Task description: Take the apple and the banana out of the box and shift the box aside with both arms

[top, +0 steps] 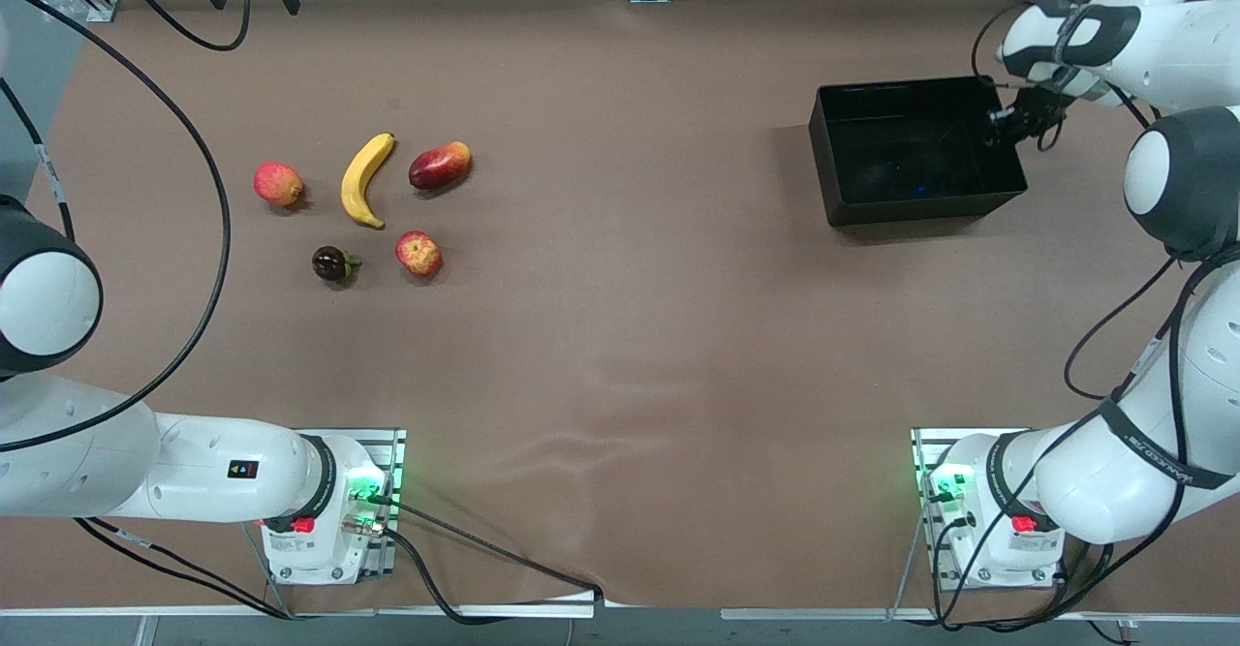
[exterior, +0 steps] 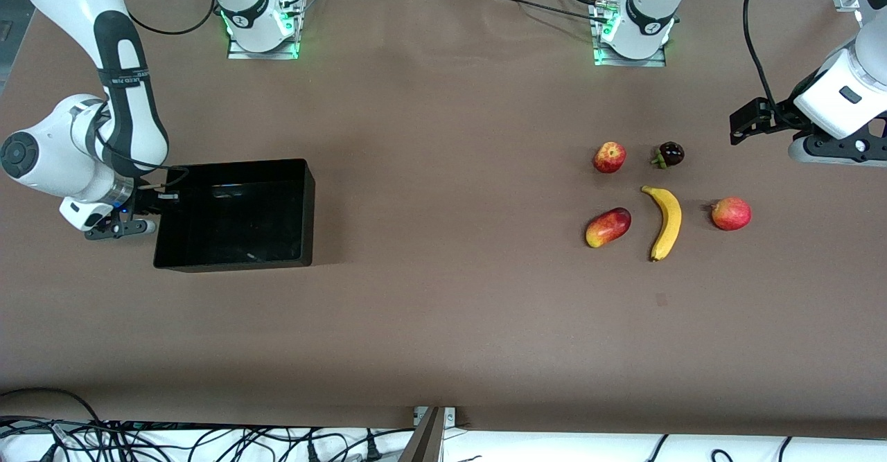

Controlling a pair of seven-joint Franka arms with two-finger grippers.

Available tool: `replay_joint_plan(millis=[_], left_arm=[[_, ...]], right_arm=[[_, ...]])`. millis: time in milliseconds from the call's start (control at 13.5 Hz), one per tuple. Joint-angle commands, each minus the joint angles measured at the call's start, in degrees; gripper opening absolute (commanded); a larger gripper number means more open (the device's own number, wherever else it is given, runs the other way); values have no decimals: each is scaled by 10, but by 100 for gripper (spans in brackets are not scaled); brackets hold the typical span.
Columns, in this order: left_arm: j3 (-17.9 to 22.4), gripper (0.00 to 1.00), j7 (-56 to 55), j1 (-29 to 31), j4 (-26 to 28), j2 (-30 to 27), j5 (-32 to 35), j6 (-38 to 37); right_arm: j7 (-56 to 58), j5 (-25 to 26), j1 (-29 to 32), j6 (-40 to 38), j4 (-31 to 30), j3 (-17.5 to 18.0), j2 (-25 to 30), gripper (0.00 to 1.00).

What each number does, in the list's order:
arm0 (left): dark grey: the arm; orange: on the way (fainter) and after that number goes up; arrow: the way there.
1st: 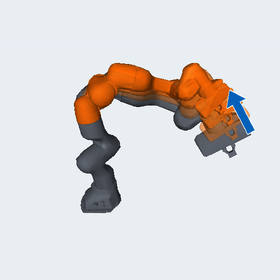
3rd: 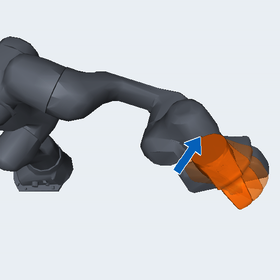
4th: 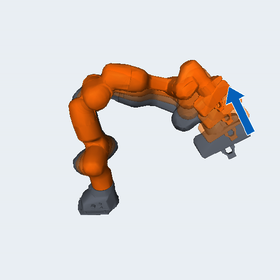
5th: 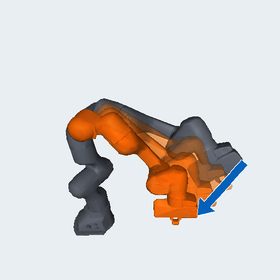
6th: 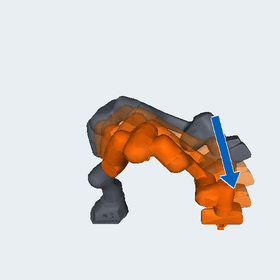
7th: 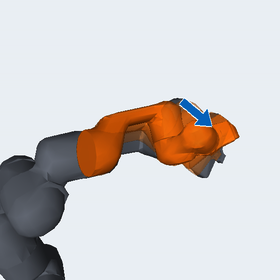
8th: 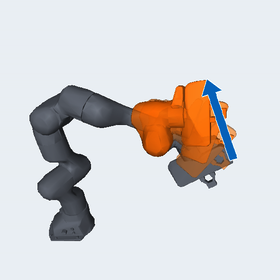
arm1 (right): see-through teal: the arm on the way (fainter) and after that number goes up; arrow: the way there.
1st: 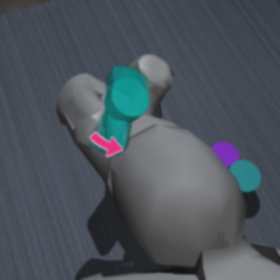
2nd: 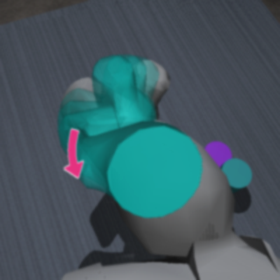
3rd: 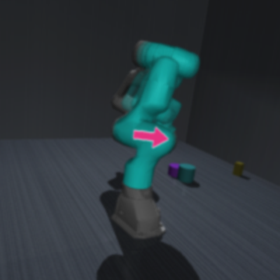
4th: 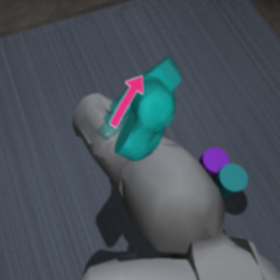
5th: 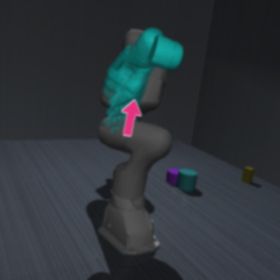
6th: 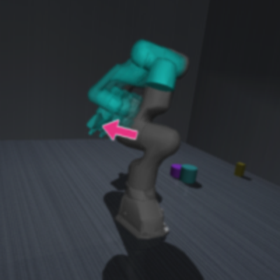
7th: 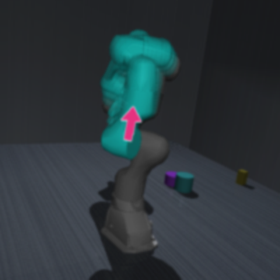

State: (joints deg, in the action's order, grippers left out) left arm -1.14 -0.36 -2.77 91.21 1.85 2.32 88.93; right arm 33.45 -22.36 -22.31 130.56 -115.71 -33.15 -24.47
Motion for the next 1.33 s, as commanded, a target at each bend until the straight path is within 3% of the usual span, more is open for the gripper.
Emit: replay_joint_plan(millis=[0,222,444,889,963,1259], left_arm=[[-3,100,-5,0,-7,-1,0,-9],[-3,100,-6,0,-7,-1,0,-10],[-3,100,-6,0,-7,-1,0,-9],[-3,100,-6,0,-8,-1,0,-10],[-3,100,-6,0,-7,-1,0,-10],[-3,100,-5,0,-8,-1,0,-10]], right_arm=[[-25,-13,-1,-92,77,5,14,100],[-129,-3,-52,-157,131,1,38,100],[-265,104,-101,-230,161,8,104,100],[-294,180,-124,-328,167,25,216,100],[-293,192,-112,-338,167,47,228,100],[-300,225,45,-385,167,210,275,100]])
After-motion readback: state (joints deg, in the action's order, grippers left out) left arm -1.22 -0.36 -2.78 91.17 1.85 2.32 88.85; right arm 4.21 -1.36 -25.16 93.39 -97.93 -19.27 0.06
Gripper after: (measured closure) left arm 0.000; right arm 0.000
